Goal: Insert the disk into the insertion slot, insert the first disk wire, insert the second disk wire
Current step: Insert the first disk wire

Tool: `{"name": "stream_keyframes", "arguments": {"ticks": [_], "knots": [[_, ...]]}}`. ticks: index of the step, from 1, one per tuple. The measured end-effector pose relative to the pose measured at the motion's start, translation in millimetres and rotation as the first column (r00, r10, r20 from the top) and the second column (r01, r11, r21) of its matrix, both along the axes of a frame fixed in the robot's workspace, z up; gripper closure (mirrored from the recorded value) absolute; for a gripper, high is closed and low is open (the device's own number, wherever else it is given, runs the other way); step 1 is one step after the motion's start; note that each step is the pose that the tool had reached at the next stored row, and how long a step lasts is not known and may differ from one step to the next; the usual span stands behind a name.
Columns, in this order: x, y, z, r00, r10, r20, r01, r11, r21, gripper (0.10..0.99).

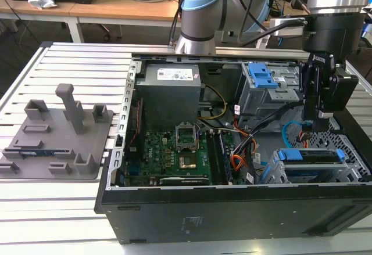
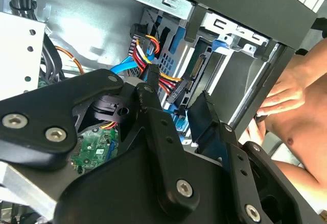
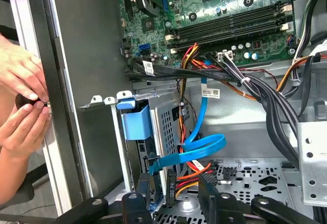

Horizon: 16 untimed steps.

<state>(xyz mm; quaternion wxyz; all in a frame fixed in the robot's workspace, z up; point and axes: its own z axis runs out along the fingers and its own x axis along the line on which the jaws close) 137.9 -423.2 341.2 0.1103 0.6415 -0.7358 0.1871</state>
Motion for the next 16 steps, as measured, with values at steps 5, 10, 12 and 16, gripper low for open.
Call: {"name": "stream_keyframes", "arguments": {"ticks": [5, 10, 12, 16], "knots": [[0.2, 0.7, -0.6, 1.0, 0.007, -0.0035, -0.007, 1.0, -0.005, 0.584], [0.3, 1.7, -0.8, 0.9999, 0.01, -0.0035, -0.01, 0.9999, -0.007, 0.675], [1.5, 2.3, -0.9, 0.9999, 0.011, -0.0035, -0.011, 0.9999, -0.009, 0.675], [1.7, 2.5, -1.7, 0.9999, 0.011, -0.0035, -0.011, 0.9999, -0.01, 0.675]]}}
